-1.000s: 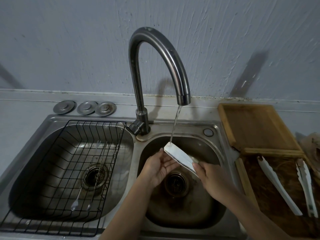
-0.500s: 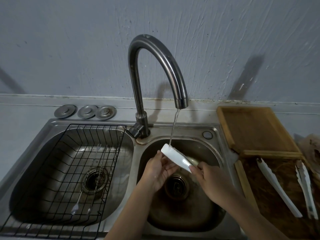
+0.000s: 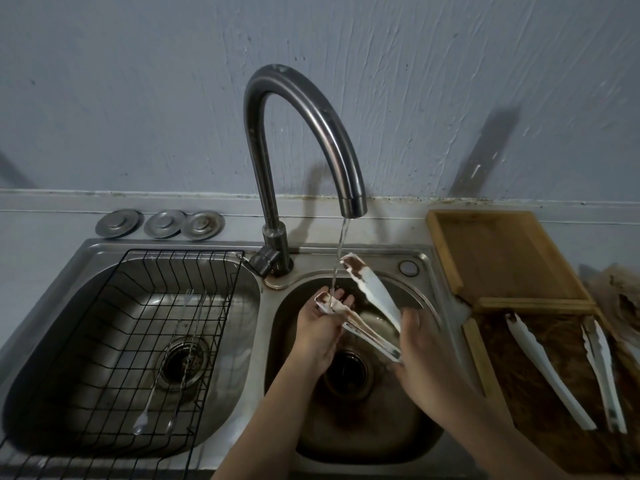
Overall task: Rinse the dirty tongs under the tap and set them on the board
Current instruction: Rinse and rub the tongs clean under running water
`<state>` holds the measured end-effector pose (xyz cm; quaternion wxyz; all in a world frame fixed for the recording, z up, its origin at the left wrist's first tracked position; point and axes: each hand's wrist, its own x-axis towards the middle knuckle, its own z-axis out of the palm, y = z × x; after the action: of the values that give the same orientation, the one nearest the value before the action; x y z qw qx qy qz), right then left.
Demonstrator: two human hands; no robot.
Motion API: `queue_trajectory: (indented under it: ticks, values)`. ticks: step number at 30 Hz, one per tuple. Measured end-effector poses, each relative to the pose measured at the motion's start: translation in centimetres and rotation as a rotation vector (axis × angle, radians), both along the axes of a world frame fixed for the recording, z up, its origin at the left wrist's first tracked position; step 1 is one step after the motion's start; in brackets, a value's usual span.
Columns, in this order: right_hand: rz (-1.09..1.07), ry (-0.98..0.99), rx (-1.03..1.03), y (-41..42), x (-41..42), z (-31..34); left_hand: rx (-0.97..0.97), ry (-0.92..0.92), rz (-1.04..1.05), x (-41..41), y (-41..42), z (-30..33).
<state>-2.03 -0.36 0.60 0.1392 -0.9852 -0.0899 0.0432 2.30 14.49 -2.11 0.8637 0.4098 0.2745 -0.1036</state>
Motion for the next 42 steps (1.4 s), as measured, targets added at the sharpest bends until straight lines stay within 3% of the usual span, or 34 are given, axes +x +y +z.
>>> queue_trajectory:
  ticks: [5, 10, 15, 17, 19, 23, 24, 27, 29, 34, 38, 40, 42]
  values:
    - [-0.110, 0.106, 0.076, 0.6, 0.2, 0.2, 0.254, -0.006, 0.025, 0.5, -2.2, -0.9]
    - [-0.195, 0.193, 0.113, 0.1, 0.5, 0.8, 0.473, 0.137, -0.063, 1.7, -0.9, -1.8]
    - [-0.179, 0.234, 0.085, -0.1, 0.4, 1.6, 0.129, 0.148, -0.151, 0.8, 0.1, -2.0]
    - [-0.180, 0.254, 0.094, 0.0, 0.3, 1.6, 0.138, 0.145, -0.151, 0.5, 0.8, -2.4]
    - [-0.180, 0.280, 0.109, 0.1, 0.2, 1.7, 0.281, 0.150, -0.159, 0.3, 1.4, -2.7]
    - [-0.191, 0.307, 0.116, 0.1, 0.2, 2.1, 0.887, 0.079, -0.251, -0.2, 1.8, -3.0]
    - [-0.187, 0.297, 0.106, 0.2, 0.2, 2.2, 0.854, 0.092, -0.251, -0.4, 1.7, -3.0]
    - [-0.176, 0.261, 0.075, 0.2, 0.0, 2.2, 0.364, 0.174, -0.260, -0.5, 1.1, -2.0]
    - [-0.175, 0.254, 0.069, 0.2, -0.1, 2.2, 0.324, 0.172, -0.289, -0.3, 1.2, -1.8]
    - [-0.178, 0.260, 0.076, 0.1, -0.2, 2.6, 0.878, 0.052, -0.353, 0.0, 1.1, -1.9]
    - [-0.157, 0.235, 0.067, 0.0, 0.0, 2.9, 0.703, 0.052, -0.496, 0.5, 1.6, -1.0]
    - [-0.137, 0.227, 0.056, 0.0, -0.1, 2.8, 0.791, 0.027, -0.621, 0.9, 2.5, -0.8]
    - [-0.119, 0.215, 0.047, 0.1, -0.4, 2.7, 1.013, -0.040, -0.725, 1.3, 3.4, -1.0]
